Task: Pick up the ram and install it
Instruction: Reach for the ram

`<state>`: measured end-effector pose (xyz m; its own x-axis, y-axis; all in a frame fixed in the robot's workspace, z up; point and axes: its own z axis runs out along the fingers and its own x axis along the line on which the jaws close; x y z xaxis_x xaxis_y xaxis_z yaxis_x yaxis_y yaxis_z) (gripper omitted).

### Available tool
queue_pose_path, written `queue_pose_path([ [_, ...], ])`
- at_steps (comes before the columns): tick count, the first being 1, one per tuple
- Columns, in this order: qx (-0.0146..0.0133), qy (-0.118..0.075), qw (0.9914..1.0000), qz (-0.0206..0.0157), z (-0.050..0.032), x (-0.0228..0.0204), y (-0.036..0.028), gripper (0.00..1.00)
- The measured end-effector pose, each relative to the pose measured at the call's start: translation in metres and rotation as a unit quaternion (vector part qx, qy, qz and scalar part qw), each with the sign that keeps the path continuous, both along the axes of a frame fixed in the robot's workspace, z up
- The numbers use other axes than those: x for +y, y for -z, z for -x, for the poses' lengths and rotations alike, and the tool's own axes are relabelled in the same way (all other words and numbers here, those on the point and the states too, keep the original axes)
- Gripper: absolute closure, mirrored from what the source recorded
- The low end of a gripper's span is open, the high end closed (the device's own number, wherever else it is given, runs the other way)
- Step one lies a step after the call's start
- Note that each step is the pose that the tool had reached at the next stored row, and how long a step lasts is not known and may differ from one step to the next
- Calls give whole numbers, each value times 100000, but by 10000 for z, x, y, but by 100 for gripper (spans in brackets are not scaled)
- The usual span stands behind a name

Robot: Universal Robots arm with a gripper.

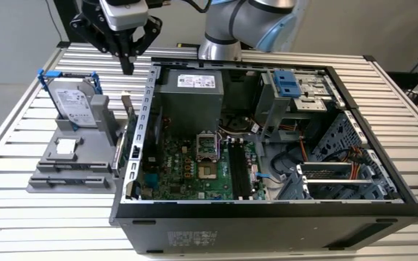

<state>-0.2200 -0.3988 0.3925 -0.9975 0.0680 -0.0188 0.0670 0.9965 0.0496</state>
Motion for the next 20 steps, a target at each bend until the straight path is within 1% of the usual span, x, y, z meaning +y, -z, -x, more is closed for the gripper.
queue_pose_path([
  [7, -1, -27, 100000, -38, 171, 0, 0, 100],
  [20, -2, -91, 100000, -99, 524, 0, 0, 100],
])
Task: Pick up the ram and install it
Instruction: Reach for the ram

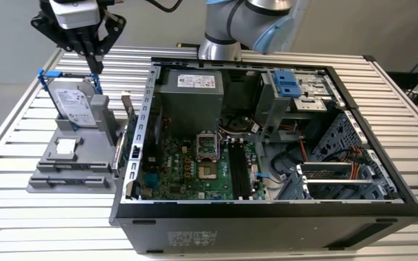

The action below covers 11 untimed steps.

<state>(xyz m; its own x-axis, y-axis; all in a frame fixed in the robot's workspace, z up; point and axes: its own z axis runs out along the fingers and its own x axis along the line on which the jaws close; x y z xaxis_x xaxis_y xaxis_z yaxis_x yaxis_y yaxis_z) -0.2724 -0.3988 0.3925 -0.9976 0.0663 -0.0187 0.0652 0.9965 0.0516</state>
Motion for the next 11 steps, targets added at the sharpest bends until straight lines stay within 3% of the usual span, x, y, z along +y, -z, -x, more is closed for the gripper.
queue_pose_path([
  [11, 0, -336, 99999, -19, 328, 0, 0, 100],
])
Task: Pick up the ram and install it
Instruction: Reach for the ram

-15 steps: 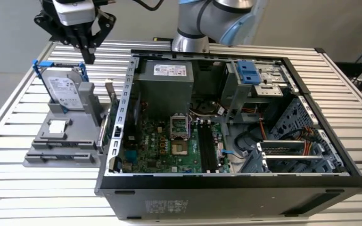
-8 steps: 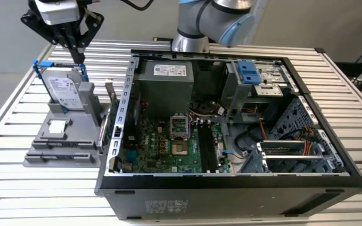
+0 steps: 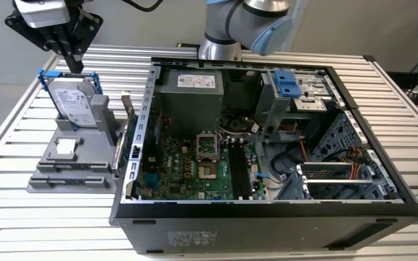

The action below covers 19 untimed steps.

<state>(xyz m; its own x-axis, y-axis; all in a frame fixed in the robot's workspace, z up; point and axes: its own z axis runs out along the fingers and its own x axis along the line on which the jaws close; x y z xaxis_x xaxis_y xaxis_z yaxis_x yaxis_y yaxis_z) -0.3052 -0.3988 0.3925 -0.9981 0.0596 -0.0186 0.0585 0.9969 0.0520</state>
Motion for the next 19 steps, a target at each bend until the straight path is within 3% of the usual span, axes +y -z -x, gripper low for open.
queue_pose_path([
  [13, 4, -1205, 99993, 0, 312, 0, 0, 100],
  [19, 1, -1991, 99980, -3, 410, 0, 0, 100],
])
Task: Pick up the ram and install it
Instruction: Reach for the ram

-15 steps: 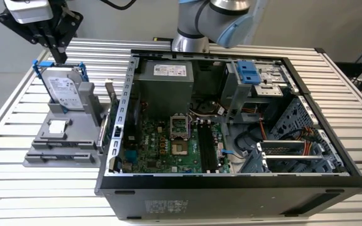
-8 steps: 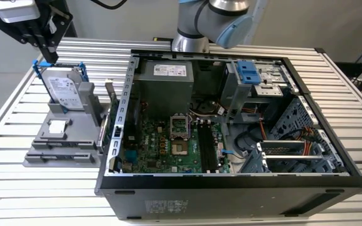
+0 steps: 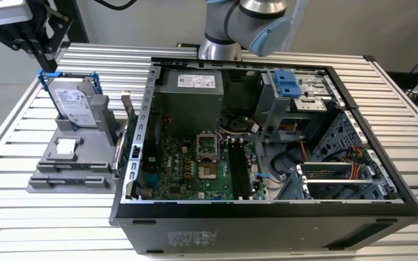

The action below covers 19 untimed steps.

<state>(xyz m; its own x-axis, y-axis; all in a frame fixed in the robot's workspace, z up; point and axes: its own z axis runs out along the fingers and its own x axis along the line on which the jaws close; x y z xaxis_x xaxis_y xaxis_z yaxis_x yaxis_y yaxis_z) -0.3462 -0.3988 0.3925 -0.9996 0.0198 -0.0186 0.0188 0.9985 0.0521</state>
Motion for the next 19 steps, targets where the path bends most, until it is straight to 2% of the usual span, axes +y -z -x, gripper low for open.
queue_pose_path([
  [5, -1, -1842, 99983, -1, 28, -1, 0, 100],
  [12, 5, -1923, 99982, 0, 30, -14, 0, 100],
  [15, 2, -1929, 99981, -1, 35, -63, 0, 100],
  [19, 3, -1924, 99981, 1, 49, -149, 0, 100],
])
